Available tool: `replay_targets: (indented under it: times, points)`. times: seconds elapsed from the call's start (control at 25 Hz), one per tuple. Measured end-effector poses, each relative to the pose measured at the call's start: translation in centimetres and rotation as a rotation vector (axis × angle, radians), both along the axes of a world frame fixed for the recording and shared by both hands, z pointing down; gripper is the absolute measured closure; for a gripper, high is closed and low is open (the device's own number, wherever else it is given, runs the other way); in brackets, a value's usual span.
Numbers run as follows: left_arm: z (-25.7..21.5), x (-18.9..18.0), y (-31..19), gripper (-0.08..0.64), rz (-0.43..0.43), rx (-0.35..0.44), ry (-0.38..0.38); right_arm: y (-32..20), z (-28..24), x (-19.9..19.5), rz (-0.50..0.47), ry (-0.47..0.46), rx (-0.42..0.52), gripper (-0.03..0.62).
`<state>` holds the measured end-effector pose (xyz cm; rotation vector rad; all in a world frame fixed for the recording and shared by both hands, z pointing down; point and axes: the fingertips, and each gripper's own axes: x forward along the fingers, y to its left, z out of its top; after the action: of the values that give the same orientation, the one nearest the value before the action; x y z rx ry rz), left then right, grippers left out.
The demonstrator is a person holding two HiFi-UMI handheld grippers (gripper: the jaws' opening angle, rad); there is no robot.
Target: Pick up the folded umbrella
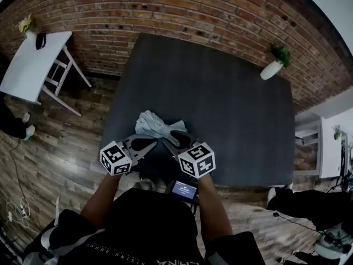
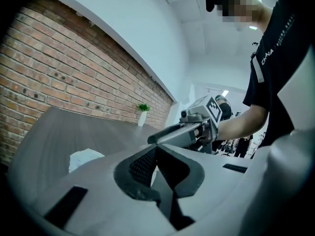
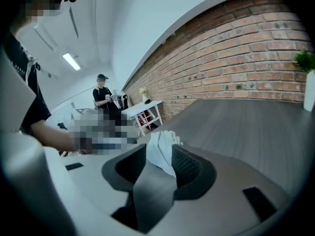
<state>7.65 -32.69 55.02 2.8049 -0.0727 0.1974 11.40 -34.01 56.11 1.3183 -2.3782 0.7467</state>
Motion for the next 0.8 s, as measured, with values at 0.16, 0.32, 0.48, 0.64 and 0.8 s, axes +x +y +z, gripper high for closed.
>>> replay_targets:
  times: [0.16, 0.32, 0.48, 0.64, 0.8]
  points:
    - [0.6, 0.3, -0.4, 0.558, -0.044, -0.025, 0.0, -1.0, 1.6, 0.1, -0.077, 0.078, -0.039, 0.417]
    - [1.3, 0.7, -0.5, 0.558, -0.098, -0.045, -0.002, -1.5, 3.8, 0.2, -0.19, 0.135, -0.116, 0.365]
    - [1.7, 0.9, -0.5, 0.558, -0.155, -0.055, -0.004, -1.9, 5.7, 0.4, -0.284, 0.198, -0.164, 0.324]
    - [2.2, 0.8, -0.5, 0.558, -0.21, -0.067, -0.018, -2.6, 7.3, 0.8, -0.364, 0.302, -0.182, 0.324]
    - [2.4, 0.1, -0.5, 0.558, -0.274, -0.078, -0.018, -3.0, 8.9, 0.2, -0.473, 0.404, -0.206, 0.29]
